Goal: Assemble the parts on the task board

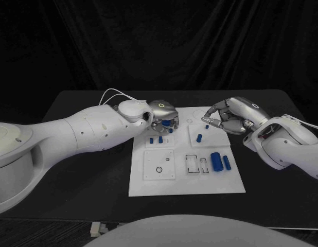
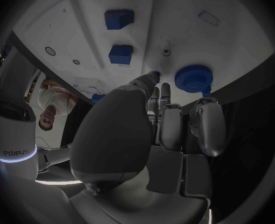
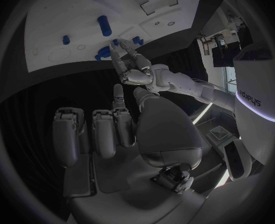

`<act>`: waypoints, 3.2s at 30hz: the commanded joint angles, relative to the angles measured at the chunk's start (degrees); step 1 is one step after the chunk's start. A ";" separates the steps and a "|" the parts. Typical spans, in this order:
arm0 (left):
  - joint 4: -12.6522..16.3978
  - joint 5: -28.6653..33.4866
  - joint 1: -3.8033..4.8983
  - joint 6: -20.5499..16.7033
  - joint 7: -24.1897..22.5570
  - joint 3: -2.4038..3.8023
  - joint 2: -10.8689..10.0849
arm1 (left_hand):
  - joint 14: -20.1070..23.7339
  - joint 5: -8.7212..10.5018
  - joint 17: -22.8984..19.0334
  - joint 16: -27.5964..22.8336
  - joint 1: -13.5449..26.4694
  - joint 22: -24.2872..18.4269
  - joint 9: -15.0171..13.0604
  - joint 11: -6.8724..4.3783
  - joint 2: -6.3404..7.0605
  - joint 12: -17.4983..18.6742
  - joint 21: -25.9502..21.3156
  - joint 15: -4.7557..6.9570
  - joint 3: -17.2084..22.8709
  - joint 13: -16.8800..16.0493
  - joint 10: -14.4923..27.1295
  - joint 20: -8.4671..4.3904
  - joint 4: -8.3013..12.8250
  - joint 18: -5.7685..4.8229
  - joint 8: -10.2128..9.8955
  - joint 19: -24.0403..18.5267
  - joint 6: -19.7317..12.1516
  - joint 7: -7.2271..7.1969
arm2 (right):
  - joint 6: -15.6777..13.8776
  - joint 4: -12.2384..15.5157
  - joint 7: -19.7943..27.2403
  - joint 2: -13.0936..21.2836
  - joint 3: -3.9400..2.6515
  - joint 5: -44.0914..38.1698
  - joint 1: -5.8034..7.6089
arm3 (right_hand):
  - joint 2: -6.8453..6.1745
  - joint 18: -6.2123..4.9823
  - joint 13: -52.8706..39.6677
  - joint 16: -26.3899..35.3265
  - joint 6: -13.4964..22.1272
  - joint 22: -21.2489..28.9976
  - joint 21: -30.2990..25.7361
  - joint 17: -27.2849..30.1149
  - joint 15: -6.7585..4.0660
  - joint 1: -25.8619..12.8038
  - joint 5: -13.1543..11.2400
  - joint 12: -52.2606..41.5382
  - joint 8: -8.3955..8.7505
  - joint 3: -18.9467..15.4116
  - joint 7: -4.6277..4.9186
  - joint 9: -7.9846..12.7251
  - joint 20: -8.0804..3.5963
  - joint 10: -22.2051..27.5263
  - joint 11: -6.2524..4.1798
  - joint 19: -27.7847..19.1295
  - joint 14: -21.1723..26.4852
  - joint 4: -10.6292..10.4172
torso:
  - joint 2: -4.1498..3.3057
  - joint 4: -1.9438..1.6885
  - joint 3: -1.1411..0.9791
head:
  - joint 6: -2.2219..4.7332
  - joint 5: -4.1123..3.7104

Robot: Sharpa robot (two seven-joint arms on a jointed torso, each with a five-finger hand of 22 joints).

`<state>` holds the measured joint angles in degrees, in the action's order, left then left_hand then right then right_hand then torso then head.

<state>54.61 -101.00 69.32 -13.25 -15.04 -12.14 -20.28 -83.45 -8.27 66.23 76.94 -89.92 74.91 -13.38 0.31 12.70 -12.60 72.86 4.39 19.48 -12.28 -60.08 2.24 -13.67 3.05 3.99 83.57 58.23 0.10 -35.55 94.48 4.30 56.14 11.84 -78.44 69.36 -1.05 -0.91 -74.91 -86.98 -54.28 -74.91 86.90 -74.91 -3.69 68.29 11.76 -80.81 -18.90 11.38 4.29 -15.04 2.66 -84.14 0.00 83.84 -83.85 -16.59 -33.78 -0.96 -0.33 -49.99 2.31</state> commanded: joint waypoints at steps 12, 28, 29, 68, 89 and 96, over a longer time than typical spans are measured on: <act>-0.36 0.01 -0.38 0.72 -0.33 0.07 0.39 | 0.05 -0.17 0.42 0.33 0.48 10.01 -0.45 -0.22 -0.66 -0.64 -0.87 -0.31 0.32 -0.90 -0.80 0.15 0.60 0.75 0.72 -0.58 1.10 0.87 | 0.68 -0.05 -1.19 -0.01 -0.03 -0.08 -0.13 | 0.07 -0.04 -2.66 0.51 -0.11 -13.84 -0.32 -7.74 -0.30 0.08 0.28 0.34 0.19 -0.25 0.03 0.07 -0.31 -0.90 -0.30 4.54 -4.64 0.17 | 0.00 0.00 -0.01 | -0.01 -0.26; -1.00 0.01 -0.98 1.18 -0.04 0.07 0.86 | 0.06 -1.66 0.24 0.37 0.41 9.99 -1.20 -0.43 -1.24 -0.86 -1.11 -0.14 0.71 -1.82 -0.87 0.02 1.34 0.77 1.69 -0.58 2.69 1.28 | 0.81 0.06 -1.33 0.14 -0.03 -0.08 -0.13 | 0.06 -0.07 -2.58 0.56 -0.08 -13.80 -0.41 -7.64 -0.30 0.10 0.33 0.41 0.21 -0.25 0.03 0.08 -0.31 -0.86 -0.29 4.50 -4.62 0.17 | 0.00 0.00 -0.01 | -0.01 -0.32; -1.04 0.01 -1.03 1.11 -0.01 0.07 0.90 | 0.03 -1.84 0.30 0.41 0.32 9.98 -1.25 -0.47 -1.32 -0.91 -1.17 -0.12 0.81 -1.89 -0.99 0.01 1.46 0.78 1.71 -0.59 2.69 1.26 | 0.82 0.07 -1.35 0.16 -0.03 -0.08 -0.13 | 0.06 -0.07 -2.58 0.56 -0.08 -13.80 -0.41 -7.64 -0.30 0.10 0.33 0.41 0.21 -0.25 0.03 0.08 -0.31 -0.86 -0.29 4.50 -4.62 0.17 | 0.00 0.00 -0.01 | -0.01 -0.31; 13.28 0.01 5.50 -3.94 -0.23 0.09 -12.18 | 0.15 0.02 -1.74 -0.67 0.74 9.76 -2.84 -1.22 -2.23 -1.23 -2.38 0.22 1.69 -3.00 -4.10 -0.22 2.78 0.93 2.68 -0.67 4.74 1.46 | 2.47 -0.35 -1.85 0.12 -0.03 -0.08 -0.47 | 0.04 -0.13 -2.21 0.79 0.06 -13.72 -0.65 -7.21 -0.27 0.37 0.52 0.77 0.34 -0.20 0.08 0.17 -0.29 -0.66 -0.26 4.38 -4.51 0.21 | 0.00 0.00 -0.01 | -0.01 -1.10; 13.22 0.02 5.34 -1.72 -0.35 0.04 -13.88 | 0.28 2.81 -2.34 -1.02 1.14 9.65 -2.91 -1.42 -1.95 -0.89 -3.01 0.33 2.03 -3.03 -4.56 -0.32 2.06 1.01 2.18 -0.80 4.20 1.27 | 3.06 -0.79 -1.79 -0.35 -0.03 -0.08 -1.28 | 0.04 -0.15 -2.17 0.86 0.06 -13.70 -0.70 -7.08 -0.26 0.67 0.56 0.84 0.37 -0.12 0.08 0.20 -0.28 -0.61 -0.25 4.35 -4.48 0.31 | -0.02 0.00 -0.01 | -0.01 -0.61; 12.70 0.02 4.10 -1.45 -0.18 0.03 -13.43 | 0.37 2.22 -2.52 -1.13 0.73 9.60 -2.86 -1.42 -1.99 -0.84 -3.31 0.32 2.34 -3.08 -4.72 -0.32 2.21 1.05 1.91 -0.89 3.85 1.22 | 2.95 -0.74 -1.76 -0.13 -0.03 -0.08 -1.34 | 0.02 -0.15 -2.22 0.86 0.08 -13.70 -0.70 -7.10 -0.26 0.75 0.58 0.82 0.38 -0.10 0.08 0.21 -0.28 -0.63 -0.25 4.35 -4.48 0.34 | 0.02 0.02 -0.01 | -0.01 -0.65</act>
<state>67.36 -101.05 73.62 -15.14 -14.85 -12.14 -33.88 -83.10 -5.83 63.75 76.09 -89.25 74.90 -16.26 -1.06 10.53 -13.67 69.84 4.49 21.45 -15.31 -64.44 2.04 -11.38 3.06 6.21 82.94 62.53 1.32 -32.74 93.68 3.32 55.92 11.85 -78.43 68.15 -1.05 -0.91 -74.94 -86.30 -54.28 -74.91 86.45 -74.90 -3.68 68.30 11.95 -80.32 -18.90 11.38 4.29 -14.90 2.66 -84.14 0.00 83.83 -83.85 -16.60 -33.79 -0.94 -0.33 -50.00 1.71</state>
